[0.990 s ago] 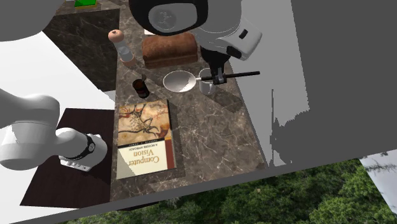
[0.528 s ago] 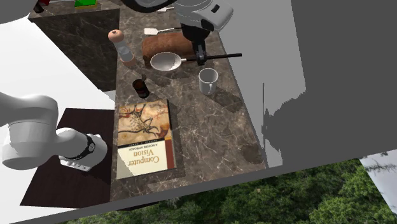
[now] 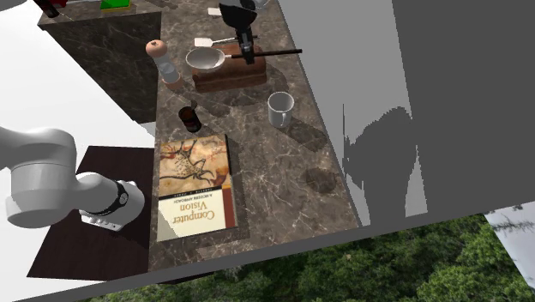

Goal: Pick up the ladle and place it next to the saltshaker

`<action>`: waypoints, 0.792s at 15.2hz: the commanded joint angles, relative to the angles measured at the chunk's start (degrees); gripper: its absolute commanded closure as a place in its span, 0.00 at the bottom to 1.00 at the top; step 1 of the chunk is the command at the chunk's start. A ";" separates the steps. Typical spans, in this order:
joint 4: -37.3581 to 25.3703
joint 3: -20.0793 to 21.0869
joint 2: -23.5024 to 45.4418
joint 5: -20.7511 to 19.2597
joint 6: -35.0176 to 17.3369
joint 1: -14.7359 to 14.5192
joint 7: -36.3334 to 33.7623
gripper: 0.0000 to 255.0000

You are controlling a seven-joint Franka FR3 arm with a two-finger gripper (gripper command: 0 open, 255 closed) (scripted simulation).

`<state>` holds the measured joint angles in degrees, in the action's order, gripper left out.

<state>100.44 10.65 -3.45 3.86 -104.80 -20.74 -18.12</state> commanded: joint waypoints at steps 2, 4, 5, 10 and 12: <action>0.00 2.46 -0.14 -0.47 -0.12 -2.12 -4.74 1.00; -0.28 3.96 0.10 -0.84 -0.21 -3.37 -7.57 1.00; -0.53 4.71 0.31 -1.05 -0.24 -4.00 -9.00 1.00; -2.80 8.46 2.32 -2.57 -0.10 -7.28 -16.31 1.00; -4.22 9.92 3.57 -3.43 0.10 -8.69 -19.31 1.00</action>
<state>97.41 19.77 -0.64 0.94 -105.16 -28.68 -35.71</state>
